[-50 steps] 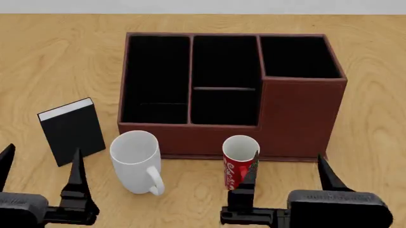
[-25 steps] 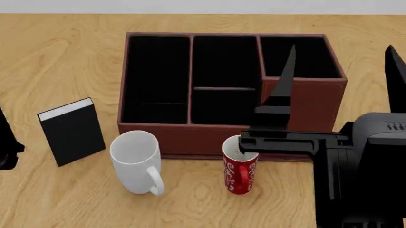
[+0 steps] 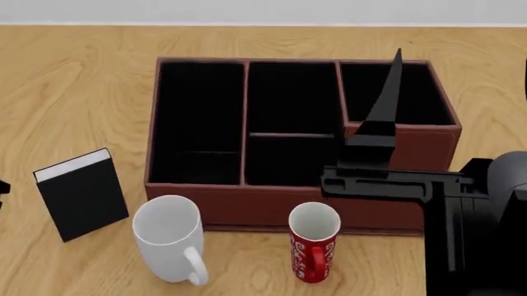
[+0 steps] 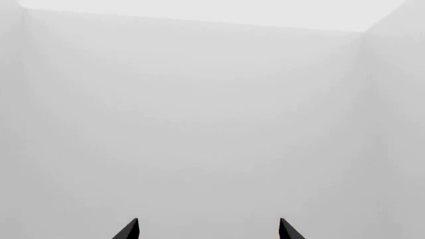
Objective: Pick up the white mug and place it to the right of the caddy.
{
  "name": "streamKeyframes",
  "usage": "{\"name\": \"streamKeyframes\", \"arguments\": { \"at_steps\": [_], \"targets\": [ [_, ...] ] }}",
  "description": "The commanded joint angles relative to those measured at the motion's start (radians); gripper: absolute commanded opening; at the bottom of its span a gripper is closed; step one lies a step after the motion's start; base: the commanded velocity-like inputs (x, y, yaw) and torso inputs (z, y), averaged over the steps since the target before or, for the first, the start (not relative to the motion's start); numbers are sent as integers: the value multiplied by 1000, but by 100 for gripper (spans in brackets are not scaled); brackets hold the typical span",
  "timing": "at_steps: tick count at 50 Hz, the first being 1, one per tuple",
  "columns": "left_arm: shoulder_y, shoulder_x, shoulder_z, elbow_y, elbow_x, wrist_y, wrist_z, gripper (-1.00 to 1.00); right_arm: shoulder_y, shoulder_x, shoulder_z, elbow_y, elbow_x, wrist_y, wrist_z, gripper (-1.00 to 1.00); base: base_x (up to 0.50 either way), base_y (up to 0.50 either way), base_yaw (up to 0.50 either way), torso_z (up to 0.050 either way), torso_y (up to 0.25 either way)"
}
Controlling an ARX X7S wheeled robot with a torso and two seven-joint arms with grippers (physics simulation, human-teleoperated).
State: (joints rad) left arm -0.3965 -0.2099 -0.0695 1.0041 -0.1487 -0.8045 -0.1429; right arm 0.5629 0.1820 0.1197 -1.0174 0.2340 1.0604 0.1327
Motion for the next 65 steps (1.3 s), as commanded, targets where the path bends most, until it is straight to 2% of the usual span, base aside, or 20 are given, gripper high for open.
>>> {"name": "streamKeyframes", "arguments": {
  "at_steps": [1,14,65],
  "targets": [
    [-2,-20,9,25,-4,-24,-21,100,3,11,14,-20,34,19,13,100,195,0,0,0,0],
    [-13,-42,49,29,-12,-30,-55,100,-16,28,17,-1,55,-4,29,100,194,0,0,0,0],
    [4,-106,72,15,-76,5,-143,100,-42,63,29,17,125,-44,82,100,122,0,0,0,0]
  ]
}}
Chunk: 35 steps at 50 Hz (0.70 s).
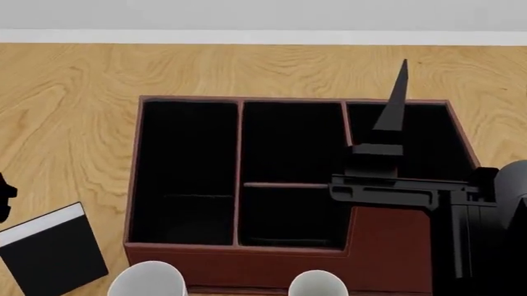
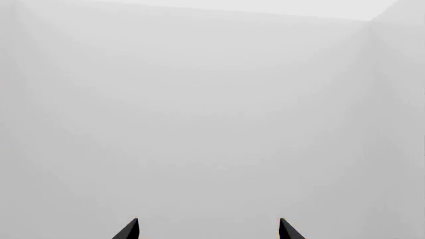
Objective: Pick up the white mug and place it to the right of the caddy.
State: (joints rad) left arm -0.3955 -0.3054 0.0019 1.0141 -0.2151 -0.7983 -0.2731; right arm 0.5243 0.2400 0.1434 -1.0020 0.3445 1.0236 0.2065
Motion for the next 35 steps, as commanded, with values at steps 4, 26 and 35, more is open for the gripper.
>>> {"name": "streamKeyframes", "arguments": {
  "at_steps": [4,26,35],
  "targets": [
    [8,-15,-6,6,-15,1,-18,100,-2,2,5,7,26,-6,8,100,0,0,0,0,0],
    [14,-36,2,-26,-34,36,-42,100,6,9,-7,29,47,-12,27,100,0,-178,0,0,0],
    [23,-42,5,-32,-36,46,-50,100,-1,14,-10,32,50,-22,33,100,0,-244,0,0,0]
  ]
}}
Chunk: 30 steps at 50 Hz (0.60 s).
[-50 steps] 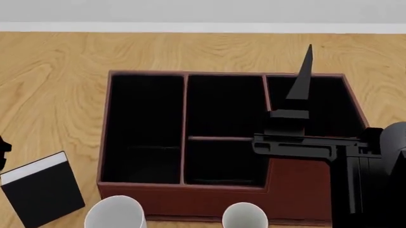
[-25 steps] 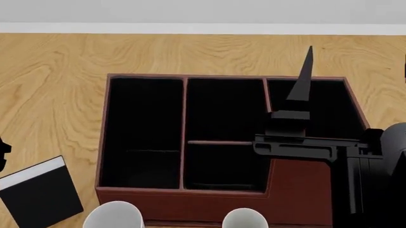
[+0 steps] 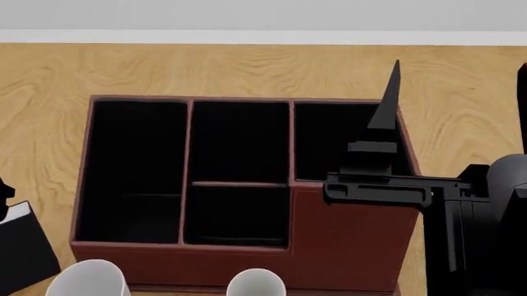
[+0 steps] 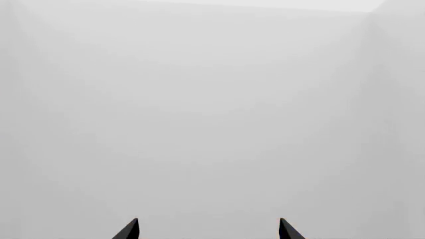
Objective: Pick up the white mug and place it to the right of the caddy.
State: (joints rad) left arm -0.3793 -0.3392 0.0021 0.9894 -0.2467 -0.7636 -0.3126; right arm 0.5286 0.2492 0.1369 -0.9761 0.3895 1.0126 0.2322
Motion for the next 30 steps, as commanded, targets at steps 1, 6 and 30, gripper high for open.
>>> {"name": "streamKeyframes", "arguments": {
  "at_steps": [1,6,30],
  "targets": [
    [8,-9,4,-5,-6,10,-11,100,-7,8,-9,5,2,-15,9,100,0,-207,0,0,0],
    [9,-14,1,2,-12,4,-17,100,-8,9,-4,4,8,-15,14,100,0,-61,0,0,0],
    [13,-53,1,19,-58,5,-65,100,-13,17,17,-13,52,6,33,100,133,0,0,0,0]
  ]
}}
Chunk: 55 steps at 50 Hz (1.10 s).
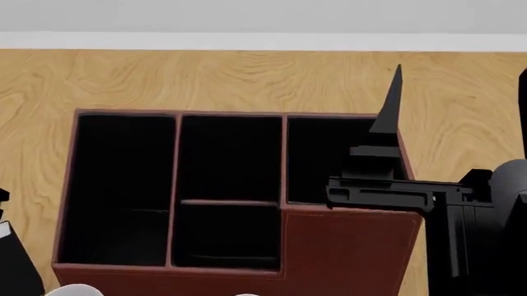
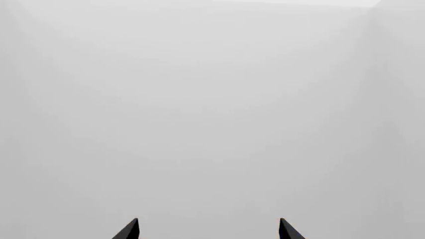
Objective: Pick up the white mug and place it to the right of the caddy.
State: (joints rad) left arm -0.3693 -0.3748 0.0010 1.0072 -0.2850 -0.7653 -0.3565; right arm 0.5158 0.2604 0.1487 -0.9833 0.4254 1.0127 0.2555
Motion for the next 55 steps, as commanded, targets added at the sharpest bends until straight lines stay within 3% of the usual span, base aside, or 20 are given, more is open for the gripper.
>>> {"name": "streamKeyframes", "arguments": {
  "at_steps": [1,20,26,30,35,38,44,55],
  "targets": [
    [4,-18,3,-1,-20,10,-23,100,1,6,7,-5,19,6,10,100,258,0,0,0,0],
    [18,-60,-11,5,-61,19,-69,100,5,20,-7,-13,27,25,47,100,81,0,0,0,1],
    [13,-106,-69,36,-89,-22,-107,100,-1,30,-11,-25,34,36,55,100,0,0,0,0,0],
    [50,-224,-124,39,-199,7,-227,100,-13,36,-17,-21,35,25,57,100,0,0,0,0,0],
    [140,-491,-200,39,-437,112,-498,100,-17,34,-12,-9,49,24,57,100,0,0,0,0,0],
    [268,-599,-251,38,-468,192,-587,100,-14,34,-9,-9,55,28,61,100,0,0,0,0,0],
    [495,-589,-470,32,-490,252,-585,100,-3,31,8,-13,80,58,73,100,0,0,0,0,0],
    [649,-498,-581,-33,-424,328,-514,100,57,47,1,-58,161,151,129,100,0,0,0,0,0]
  ]
}}
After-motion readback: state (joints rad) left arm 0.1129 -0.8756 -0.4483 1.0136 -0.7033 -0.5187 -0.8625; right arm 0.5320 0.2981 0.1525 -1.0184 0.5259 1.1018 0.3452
